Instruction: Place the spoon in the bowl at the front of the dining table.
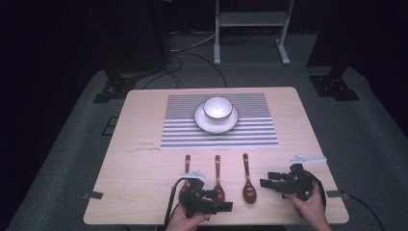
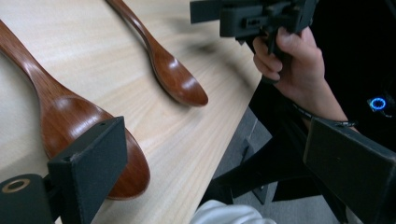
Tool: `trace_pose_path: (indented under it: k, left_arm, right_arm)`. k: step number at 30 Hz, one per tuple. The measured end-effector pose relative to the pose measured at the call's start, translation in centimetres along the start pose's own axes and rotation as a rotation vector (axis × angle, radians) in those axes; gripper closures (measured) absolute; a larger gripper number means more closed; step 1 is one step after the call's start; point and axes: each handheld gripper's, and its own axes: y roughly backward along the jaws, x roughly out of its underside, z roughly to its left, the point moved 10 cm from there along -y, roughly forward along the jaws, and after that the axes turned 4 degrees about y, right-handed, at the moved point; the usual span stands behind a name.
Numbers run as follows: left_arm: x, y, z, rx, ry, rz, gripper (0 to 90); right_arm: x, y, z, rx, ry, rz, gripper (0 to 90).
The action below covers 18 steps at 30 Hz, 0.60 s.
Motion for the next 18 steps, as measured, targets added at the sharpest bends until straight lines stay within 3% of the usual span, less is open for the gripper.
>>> trace_pose_path:
  k: [8,18]
  left_arm:
    - [0.5,-0.1,0.1,0.005,0.007,0.024,5.3]
    - [1.6,-1.0,0.8,-0.009,0.052,0.081,5.4]
  right_arm:
    - [-0.1,0.0,0.0,0.000,-0.001,-0.002,30.1]
    - [-0.6,0.3,0.2,0.000,0.013,-0.013,30.0]
